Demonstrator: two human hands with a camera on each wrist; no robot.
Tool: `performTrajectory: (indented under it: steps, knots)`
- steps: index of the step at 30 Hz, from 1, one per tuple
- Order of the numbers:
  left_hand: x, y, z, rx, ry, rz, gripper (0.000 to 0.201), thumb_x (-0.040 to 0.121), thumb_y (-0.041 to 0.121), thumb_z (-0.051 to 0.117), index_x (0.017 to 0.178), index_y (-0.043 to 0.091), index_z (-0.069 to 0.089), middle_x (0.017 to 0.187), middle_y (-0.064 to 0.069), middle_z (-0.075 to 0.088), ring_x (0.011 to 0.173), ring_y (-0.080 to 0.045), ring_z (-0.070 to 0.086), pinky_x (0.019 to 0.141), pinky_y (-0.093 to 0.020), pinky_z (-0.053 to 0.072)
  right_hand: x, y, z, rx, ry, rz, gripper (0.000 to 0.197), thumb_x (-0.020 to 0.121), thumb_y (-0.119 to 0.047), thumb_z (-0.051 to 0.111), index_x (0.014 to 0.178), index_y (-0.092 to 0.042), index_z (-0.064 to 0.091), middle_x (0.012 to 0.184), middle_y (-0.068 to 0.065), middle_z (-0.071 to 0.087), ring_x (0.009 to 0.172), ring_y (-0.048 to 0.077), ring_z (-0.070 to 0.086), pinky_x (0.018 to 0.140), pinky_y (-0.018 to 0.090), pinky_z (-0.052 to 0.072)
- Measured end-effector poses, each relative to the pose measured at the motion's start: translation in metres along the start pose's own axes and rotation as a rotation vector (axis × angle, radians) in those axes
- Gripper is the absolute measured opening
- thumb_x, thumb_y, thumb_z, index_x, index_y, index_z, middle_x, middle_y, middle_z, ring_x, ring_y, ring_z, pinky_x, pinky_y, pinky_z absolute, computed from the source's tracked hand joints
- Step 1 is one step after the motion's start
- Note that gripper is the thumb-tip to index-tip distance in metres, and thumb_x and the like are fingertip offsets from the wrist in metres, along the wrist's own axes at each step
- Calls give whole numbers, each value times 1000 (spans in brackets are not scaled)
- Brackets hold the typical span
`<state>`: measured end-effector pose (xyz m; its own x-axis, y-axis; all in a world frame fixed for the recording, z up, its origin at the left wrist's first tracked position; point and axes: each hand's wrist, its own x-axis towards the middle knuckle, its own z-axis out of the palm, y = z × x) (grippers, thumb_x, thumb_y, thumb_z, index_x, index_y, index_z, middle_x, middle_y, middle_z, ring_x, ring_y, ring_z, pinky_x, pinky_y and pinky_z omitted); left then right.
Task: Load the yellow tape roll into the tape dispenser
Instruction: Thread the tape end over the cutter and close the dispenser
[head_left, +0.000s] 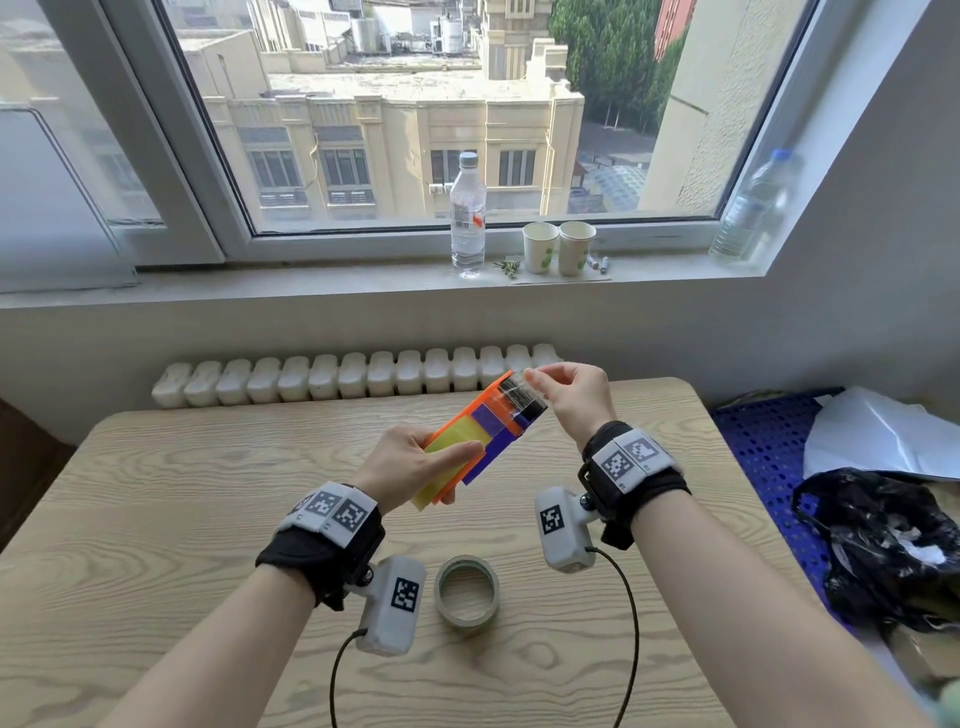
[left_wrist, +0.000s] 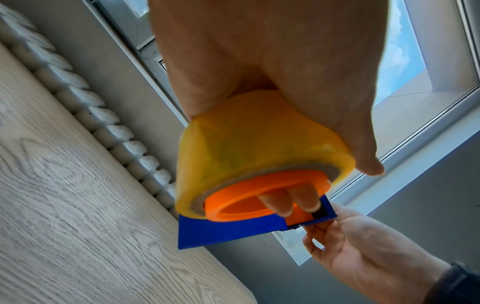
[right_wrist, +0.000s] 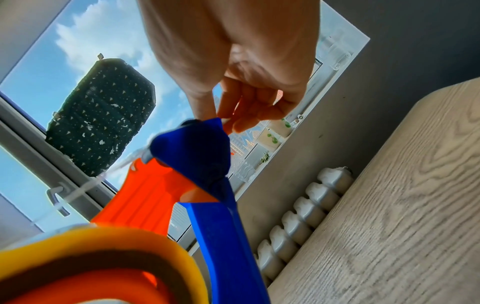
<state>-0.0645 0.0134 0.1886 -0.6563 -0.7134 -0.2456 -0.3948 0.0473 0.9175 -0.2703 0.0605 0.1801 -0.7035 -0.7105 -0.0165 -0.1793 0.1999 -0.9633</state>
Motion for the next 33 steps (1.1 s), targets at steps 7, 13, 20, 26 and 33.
performTrajectory:
  steps: [7,13,20,26,33]
  knots:
    - [3,2,-3,-35,-33,-3,30,77,38,68,84,9,69,61,-5,71,54,-18,64,58,-31,51,-1,-3,-1,-17,29,-72,21,82,-22,69,94,-5,66,91,7,67,86,19,62,81,32,52]
    - [2,7,-6,-83,6,2,27,76,36,71,81,9,71,69,-17,71,50,-22,63,55,-33,50,4,-7,-10,53,45,-54,55,81,-28,70,125,-10,44,101,6,61,93,15,57,80,23,41]
    - [6,4,-19,-147,76,34,37,62,49,77,75,15,72,60,-2,71,56,-16,64,50,-23,50,2,3,-22,131,-8,22,33,87,-4,56,119,-2,52,97,12,64,71,11,57,62,17,42]
    - [14,-1,-30,-412,2,35,75,28,70,80,68,7,70,52,-4,67,44,-12,61,73,-36,53,-17,11,-13,195,-610,121,66,68,-16,72,129,-12,46,122,2,58,111,14,56,92,32,45]
    - [8,2,-35,-492,-201,-55,70,33,64,83,67,5,67,41,-6,56,35,-14,52,68,-32,58,-38,-3,-3,365,-963,120,45,70,8,60,113,-5,56,108,5,68,103,17,63,90,27,49]
